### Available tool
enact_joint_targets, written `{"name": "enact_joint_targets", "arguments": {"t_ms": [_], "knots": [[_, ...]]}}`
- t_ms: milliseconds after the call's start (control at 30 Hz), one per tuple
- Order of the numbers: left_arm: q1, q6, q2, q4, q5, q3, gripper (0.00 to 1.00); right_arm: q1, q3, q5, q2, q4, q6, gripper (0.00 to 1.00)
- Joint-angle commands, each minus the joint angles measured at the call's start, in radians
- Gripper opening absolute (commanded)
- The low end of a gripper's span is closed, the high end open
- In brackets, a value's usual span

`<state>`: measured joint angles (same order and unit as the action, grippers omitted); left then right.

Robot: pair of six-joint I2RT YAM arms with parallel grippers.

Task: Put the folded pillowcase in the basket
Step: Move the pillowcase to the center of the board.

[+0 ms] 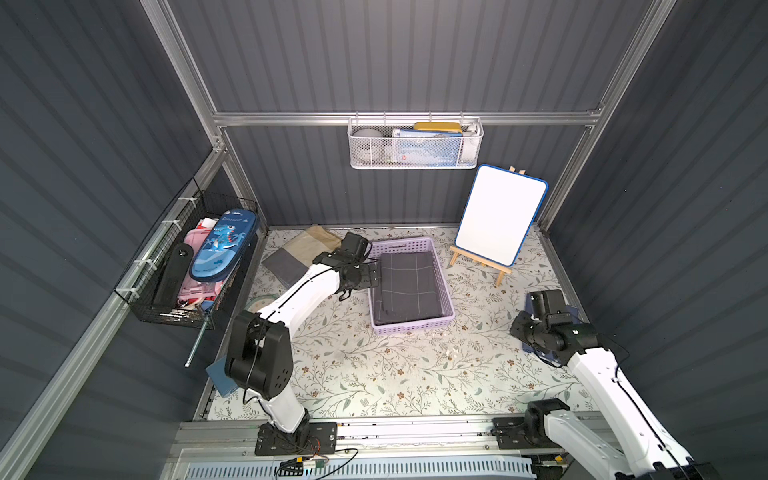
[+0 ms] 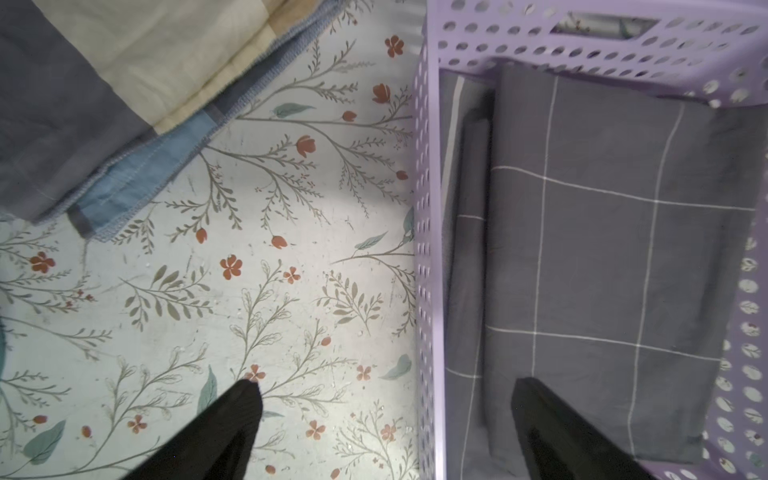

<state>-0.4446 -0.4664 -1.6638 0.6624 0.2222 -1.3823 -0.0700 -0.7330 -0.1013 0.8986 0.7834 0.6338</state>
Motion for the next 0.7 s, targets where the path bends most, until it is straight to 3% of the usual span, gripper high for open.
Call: {"name": "enact_joint_targets", "arguments": {"t_ms": [0,67,300,467,667], "knots": [[0.001,-0.001,0.087,0.023,0.029,-0.012,0.99,0.022,-0.017,-0.026,0.009,-0.018,0.088,0.41],[0.001,-0.007,0.153,-0.001,0.008,0.013,0.99,0.069,-0.021,-0.043,0.046,-0.028,0.088,0.41],[-0.006,-0.061,0.41,-0.243,-0.274,0.243,0.99,0.296,-0.044,-0.046,0.264,-0.07,0.067,0.42],[-0.072,-0.122,0.46,-0.316,-0.326,0.314,0.99,0.375,-0.057,-0.012,0.373,-0.088,0.046,0.42],[-0.19,-0.166,0.419,-0.394,-0.347,0.314,0.99,0.379,-0.068,0.04,0.511,-0.092,0.036,0.42]]}}
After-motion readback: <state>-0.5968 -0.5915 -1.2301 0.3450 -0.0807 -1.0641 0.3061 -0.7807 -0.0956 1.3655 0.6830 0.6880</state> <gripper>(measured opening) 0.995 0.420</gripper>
